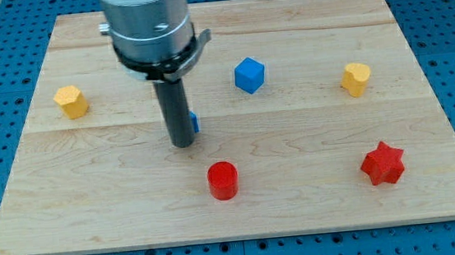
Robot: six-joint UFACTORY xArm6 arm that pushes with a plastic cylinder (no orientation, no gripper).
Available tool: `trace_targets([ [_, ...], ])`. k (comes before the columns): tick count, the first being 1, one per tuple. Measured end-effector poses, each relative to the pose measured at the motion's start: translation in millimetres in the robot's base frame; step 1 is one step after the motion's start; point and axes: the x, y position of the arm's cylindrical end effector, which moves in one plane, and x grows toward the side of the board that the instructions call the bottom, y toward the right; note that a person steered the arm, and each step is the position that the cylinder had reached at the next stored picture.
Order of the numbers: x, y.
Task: Push the blue triangle closer to the blue cube
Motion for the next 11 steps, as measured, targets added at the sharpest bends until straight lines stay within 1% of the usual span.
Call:
trace_targets([
  [1,-21,20],
  [2,-15,-1],
  [3,5,-32],
  [4,4,-69],
  [5,0,-52],
  [6,-28,-37],
  [7,-44,-15],
  [9,-31,-3],
  [10,-35,14],
  [11,-52,56],
])
